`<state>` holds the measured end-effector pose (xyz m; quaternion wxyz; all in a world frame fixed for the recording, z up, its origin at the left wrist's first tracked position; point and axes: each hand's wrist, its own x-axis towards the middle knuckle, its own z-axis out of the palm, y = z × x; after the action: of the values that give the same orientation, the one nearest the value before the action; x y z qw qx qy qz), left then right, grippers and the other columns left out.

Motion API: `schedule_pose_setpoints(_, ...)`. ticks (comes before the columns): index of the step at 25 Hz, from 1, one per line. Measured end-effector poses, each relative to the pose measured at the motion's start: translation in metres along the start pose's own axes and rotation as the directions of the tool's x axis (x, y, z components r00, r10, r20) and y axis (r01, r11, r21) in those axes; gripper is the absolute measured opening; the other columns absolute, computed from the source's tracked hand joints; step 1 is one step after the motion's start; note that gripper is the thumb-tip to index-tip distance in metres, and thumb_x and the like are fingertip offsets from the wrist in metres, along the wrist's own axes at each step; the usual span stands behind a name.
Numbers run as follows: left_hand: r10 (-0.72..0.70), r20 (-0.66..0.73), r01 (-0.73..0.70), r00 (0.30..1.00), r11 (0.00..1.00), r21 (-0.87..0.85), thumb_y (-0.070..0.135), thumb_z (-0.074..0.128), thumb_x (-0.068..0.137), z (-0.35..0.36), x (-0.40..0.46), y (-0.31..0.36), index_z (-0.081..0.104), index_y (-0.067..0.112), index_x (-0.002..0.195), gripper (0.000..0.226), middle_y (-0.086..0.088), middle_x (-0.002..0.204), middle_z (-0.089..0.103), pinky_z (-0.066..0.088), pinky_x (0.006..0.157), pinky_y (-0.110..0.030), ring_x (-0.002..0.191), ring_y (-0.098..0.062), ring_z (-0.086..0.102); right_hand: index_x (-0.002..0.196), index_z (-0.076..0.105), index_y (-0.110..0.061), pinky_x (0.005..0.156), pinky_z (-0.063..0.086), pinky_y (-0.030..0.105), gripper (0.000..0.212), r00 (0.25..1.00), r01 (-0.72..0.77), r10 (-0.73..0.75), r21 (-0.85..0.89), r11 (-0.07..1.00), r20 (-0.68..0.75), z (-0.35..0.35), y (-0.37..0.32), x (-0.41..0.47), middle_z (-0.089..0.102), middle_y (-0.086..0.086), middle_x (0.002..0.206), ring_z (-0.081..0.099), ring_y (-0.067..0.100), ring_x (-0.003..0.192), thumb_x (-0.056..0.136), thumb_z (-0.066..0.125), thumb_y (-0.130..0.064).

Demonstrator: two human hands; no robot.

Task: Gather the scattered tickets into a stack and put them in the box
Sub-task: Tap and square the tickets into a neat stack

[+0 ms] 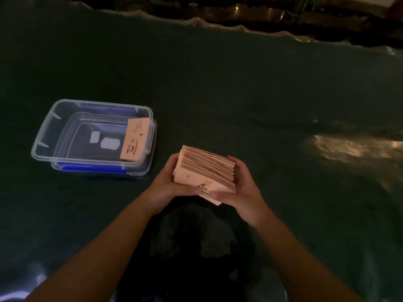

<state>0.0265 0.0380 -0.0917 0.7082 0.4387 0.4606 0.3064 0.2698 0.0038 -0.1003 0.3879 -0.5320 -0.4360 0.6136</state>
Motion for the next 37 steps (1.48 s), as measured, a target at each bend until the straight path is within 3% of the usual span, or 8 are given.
schedule_pose_setpoints(4, 0.058, -0.085, -0.008, 0.995, 0.869, 0.494, 0.037, 0.100, 0.054, -0.011, 0.002, -0.008, 0.045, 0.045, 0.140, 0.102, 0.015, 0.136, 0.061, 0.046, 0.110, -0.042, 0.129, -0.002, 0.055, 0.154, 0.032, -0.057, 0.117, 0.047, 0.053, 0.112, 0.997, 0.049, -0.031, -0.256, 0.966, 0.073, -0.012, 0.009, 0.004, 0.059, -0.012, 0.151, 0.056, 0.013, 0.142, 0.069, 0.095, -0.022)
schedule_pose_setpoints(9, 0.174, -0.098, -0.040, 0.980, 0.653, 0.756, 0.041, 0.095, 0.060, -0.005, 0.010, -0.030, 0.025, 0.029, 0.158, 0.122, -0.001, 0.161, 0.039, 0.005, 0.124, -0.046, 0.154, -0.023, 0.023, 0.148, -0.022, -0.073, 0.128, 0.029, 0.059, 0.125, 0.995, 0.042, 0.021, -0.608, 0.793, 0.096, -0.006, 0.020, 0.008, 0.023, -0.031, 0.168, 0.017, 0.017, 0.163, 0.077, 0.079, -0.050)
schedule_pose_setpoints(15, 0.170, -0.096, -0.048, 0.981, 0.686, 0.726, 0.039, 0.092, 0.066, 0.002, 0.011, -0.033, -0.015, 0.041, 0.160, 0.143, 0.019, 0.155, 0.033, -0.003, 0.125, -0.052, 0.147, 0.002, 0.020, 0.160, -0.019, -0.057, 0.130, 0.002, 0.046, 0.129, 0.990, 0.137, -0.115, -0.657, 0.741, 0.076, -0.002, 0.037, 0.009, -0.001, -0.064, 0.147, -0.002, -0.032, 0.143, 0.077, 0.078, -0.041)
schedule_pose_setpoints(19, 0.215, -0.071, -0.089, 0.974, 0.650, 0.754, 0.035, 0.090, 0.069, 0.005, 0.008, -0.032, -0.012, 0.061, 0.151, 0.133, 0.013, 0.157, 0.029, 0.027, 0.121, -0.061, 0.147, -0.010, 0.027, 0.164, -0.017, -0.047, 0.130, 0.008, 0.054, 0.127, 0.984, 0.174, -0.153, -0.739, 0.650, 0.096, -0.002, 0.035, 0.010, 0.010, -0.034, 0.170, -0.009, -0.024, 0.149, 0.078, 0.076, -0.045)
schedule_pose_setpoints(22, 0.167, -0.054, -0.062, 0.984, 0.619, 0.783, 0.037, 0.089, 0.073, 0.007, 0.009, -0.032, -0.017, 0.062, 0.150, 0.133, 0.009, 0.164, 0.018, 0.037, 0.116, -0.049, 0.146, -0.020, 0.034, 0.168, -0.013, -0.030, 0.133, 0.008, 0.051, 0.126, 0.984, 0.170, -0.146, -0.823, 0.542, 0.107, -0.004, 0.031, 0.011, 0.017, 0.000, 0.177, 0.015, 0.012, 0.161, 0.078, 0.072, -0.054)
schedule_pose_setpoints(28, 0.139, -0.045, -0.040, 0.989, 0.554, 0.831, 0.034, 0.088, 0.075, 0.001, 0.015, -0.030, 0.001, 0.047, 0.154, 0.118, -0.002, 0.164, 0.023, 0.036, 0.107, -0.034, 0.138, -0.023, 0.047, 0.166, -0.018, -0.032, 0.127, 0.002, 0.037, 0.118, 0.986, 0.165, -0.100, -0.853, 0.494, 0.132, -0.005, 0.028, 0.010, 0.010, 0.001, 0.179, 0.011, 0.016, 0.161, 0.087, 0.068, -0.046)
schedule_pose_setpoints(33, 0.129, -0.059, -0.028, 0.990, 0.584, 0.811, 0.029, 0.089, 0.075, 0.010, 0.016, -0.035, -0.027, 0.051, 0.152, 0.142, 0.007, 0.167, 0.009, 0.035, 0.110, -0.037, 0.145, -0.020, 0.035, 0.166, -0.020, -0.031, 0.128, -0.007, 0.037, 0.125, 0.994, 0.110, -0.083, -0.786, 0.608, 0.075, 0.007, 0.034, 0.007, 0.010, 0.001, 0.179, 0.005, 0.015, 0.162, 0.086, 0.076, -0.031)
schedule_pose_setpoints(37, 0.094, -0.080, 0.028, 0.992, 0.460, 0.887, 0.036, 0.089, 0.074, 0.008, 0.024, -0.028, -0.034, 0.041, 0.152, 0.147, 0.002, 0.171, 0.001, 0.006, 0.120, -0.045, 0.156, -0.026, 0.011, 0.167, -0.017, -0.027, 0.128, -0.011, 0.042, 0.123, 0.993, 0.116, -0.091, -0.817, 0.566, 0.077, 0.005, 0.030, 0.014, 0.004, 0.001, 0.180, -0.001, 0.021, 0.164, 0.085, 0.074, -0.035)
